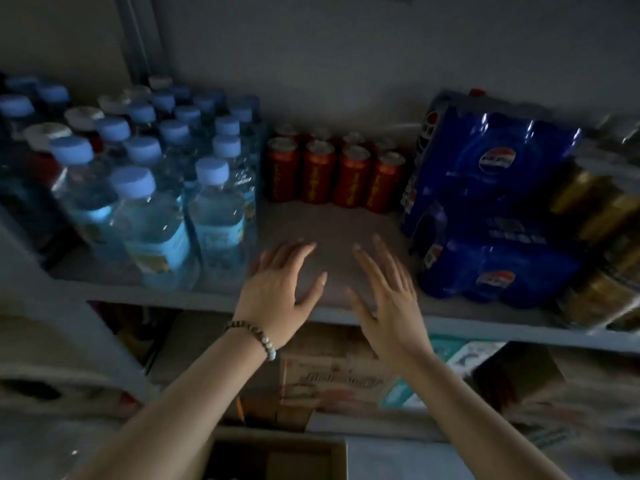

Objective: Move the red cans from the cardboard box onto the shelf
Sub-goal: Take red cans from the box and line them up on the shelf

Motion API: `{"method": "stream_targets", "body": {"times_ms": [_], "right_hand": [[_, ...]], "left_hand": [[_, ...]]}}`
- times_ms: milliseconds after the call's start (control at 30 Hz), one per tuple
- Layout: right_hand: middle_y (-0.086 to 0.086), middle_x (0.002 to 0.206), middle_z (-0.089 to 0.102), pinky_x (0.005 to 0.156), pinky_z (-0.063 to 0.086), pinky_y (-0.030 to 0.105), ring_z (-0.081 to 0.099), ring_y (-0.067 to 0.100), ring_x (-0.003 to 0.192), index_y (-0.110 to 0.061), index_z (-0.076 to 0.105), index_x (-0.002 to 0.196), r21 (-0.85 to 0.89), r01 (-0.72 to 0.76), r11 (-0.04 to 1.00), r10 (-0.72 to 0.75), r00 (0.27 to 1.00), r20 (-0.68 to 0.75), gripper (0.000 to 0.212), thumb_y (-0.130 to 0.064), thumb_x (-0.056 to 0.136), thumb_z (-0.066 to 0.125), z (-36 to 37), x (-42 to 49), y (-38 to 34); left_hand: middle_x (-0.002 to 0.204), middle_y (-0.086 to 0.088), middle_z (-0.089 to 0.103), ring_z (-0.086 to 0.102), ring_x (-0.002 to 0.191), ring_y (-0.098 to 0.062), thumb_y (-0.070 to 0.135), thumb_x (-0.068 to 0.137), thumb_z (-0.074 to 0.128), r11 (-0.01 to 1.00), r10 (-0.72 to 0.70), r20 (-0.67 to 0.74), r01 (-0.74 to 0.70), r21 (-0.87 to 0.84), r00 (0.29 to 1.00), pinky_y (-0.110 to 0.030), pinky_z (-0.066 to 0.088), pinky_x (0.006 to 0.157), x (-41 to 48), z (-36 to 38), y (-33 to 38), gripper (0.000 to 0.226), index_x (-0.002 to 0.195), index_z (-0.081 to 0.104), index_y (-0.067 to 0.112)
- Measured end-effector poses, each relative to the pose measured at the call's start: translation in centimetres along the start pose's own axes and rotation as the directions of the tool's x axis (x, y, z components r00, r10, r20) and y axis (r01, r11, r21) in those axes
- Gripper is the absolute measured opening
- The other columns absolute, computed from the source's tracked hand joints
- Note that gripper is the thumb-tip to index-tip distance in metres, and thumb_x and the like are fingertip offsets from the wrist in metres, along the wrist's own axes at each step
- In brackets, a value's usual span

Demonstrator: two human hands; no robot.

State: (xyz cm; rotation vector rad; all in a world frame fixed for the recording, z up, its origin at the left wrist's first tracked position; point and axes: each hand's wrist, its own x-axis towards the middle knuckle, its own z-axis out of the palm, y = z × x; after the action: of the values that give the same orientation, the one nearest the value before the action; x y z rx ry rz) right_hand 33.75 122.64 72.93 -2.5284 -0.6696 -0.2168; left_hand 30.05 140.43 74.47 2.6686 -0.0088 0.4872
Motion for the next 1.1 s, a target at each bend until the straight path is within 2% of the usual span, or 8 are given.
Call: {"method": "stream_targets", "body": {"times_ms": [167,333,533,733,833,967,1033,1100], "right_hand": [[-0.006,0.159,0.004,0.12,-0.002,0.029,-0.002,0.012,0.148,-0.035,0.015,0.148,-0.084,0.116,0.99,-0.118,0.993,-0.024,0.058,-0.047,0.095,0.035,5.0,-8.8,-1.3],[-0.01,0.16,0.0,0.121,0.005,0.032,-0.005,0.007,0.147,-0.036,0.015,0.149,0.019,-0.061,0.998,0.053,0.958,0.283,0.059,-0.05,0.094,0.032,16.4,-17.3,-0.7],[-0.015,0.159,0.0,0.114,0.029,0.036,0.015,0.013,0.145,-0.036,0.016,0.149,0.014,-0.429,0.903,0.33,0.715,0.616,0.066,-0.051,0.092,0.047,31.7,-23.8,4.6],[-0.008,0.159,0.008,0.1,0.037,0.029,0.023,0.02,0.143,-0.029,0.016,0.15,0.038,-0.679,0.733,0.446,0.523,0.727,0.081,-0.047,0.086,0.061,45.6,-28.1,9.2],[-0.005,0.159,0.01,0.102,0.037,0.03,0.025,0.021,0.142,-0.027,0.016,0.15,0.049,-0.673,0.738,0.415,0.509,0.754,0.084,-0.047,0.084,0.065,52.2,-29.1,10.7],[-0.002,0.154,0.024,0.097,0.041,0.033,0.037,0.023,0.135,-0.03,0.02,0.148,0.072,-0.705,0.705,0.419,0.497,0.76,0.084,-0.046,0.081,0.068,60.2,-29.8,12.4],[0.0,0.151,0.032,0.095,0.042,0.032,0.042,0.024,0.132,-0.03,0.019,0.148,0.082,-0.745,0.663,0.43,0.468,0.772,0.083,-0.042,0.082,0.068,63.8,-30.0,13.3],[0.004,0.152,0.031,0.101,0.041,0.033,0.039,0.024,0.134,-0.028,0.019,0.149,0.114,-0.775,0.622,0.419,0.452,0.787,0.08,-0.031,0.085,0.068,66.9,-30.5,14.1]], "left_hand": [[0.14,-0.002,0.044,0.037,0.132,-0.02,0.043,0.09,0.04,0.996,0.081,-0.064,-0.082,-0.021,0.995,-0.043,0.029,0.112,-11.0,1.7,-4.2,0.051,0.134,0.043,0.017],[0.14,-0.003,0.044,0.044,0.126,-0.023,0.048,0.088,0.036,0.997,-0.069,0.266,0.061,0.036,0.961,-0.045,0.039,0.105,-20.9,8.9,-12.0,0.056,0.135,0.04,0.018],[0.151,-0.001,0.027,0.027,0.136,-0.024,0.045,0.092,0.044,0.927,-0.374,0.491,0.311,0.208,0.787,-0.037,0.023,0.111,-29.8,19.0,-19.8,0.062,0.145,0.025,0.019],[0.155,0.003,0.015,0.011,0.143,-0.02,0.05,0.093,0.034,0.866,-0.499,0.55,0.367,0.339,0.67,-0.042,0.008,0.116,-38.0,29.9,-26.4,0.062,0.146,0.016,0.025],[0.156,0.004,0.011,0.002,0.144,-0.017,0.051,0.092,0.034,0.862,-0.505,0.528,0.359,0.359,0.683,-0.046,-0.003,0.115,-40.5,34.7,-29.9,0.063,0.146,0.016,0.025],[0.152,0.001,0.026,0.012,0.143,-0.023,0.063,0.08,0.013,0.887,-0.433,0.428,0.29,0.359,0.793,-0.051,-0.015,0.11,-41.7,40.0,-33.8,0.075,0.144,0.027,0.026],[0.152,0.0,0.026,0.013,0.143,-0.023,0.064,0.078,0.01,0.885,-0.426,0.416,0.274,0.376,0.804,-0.053,-0.013,0.11,-41.7,42.0,-35.3,0.078,0.144,0.026,0.026],[0.151,-0.001,0.03,0.018,0.142,-0.022,0.063,0.079,0.014,0.874,-0.432,0.398,0.267,0.407,0.809,-0.058,0.002,0.112,-41.9,43.5,-36.3,0.077,0.143,0.03,0.025]]}}
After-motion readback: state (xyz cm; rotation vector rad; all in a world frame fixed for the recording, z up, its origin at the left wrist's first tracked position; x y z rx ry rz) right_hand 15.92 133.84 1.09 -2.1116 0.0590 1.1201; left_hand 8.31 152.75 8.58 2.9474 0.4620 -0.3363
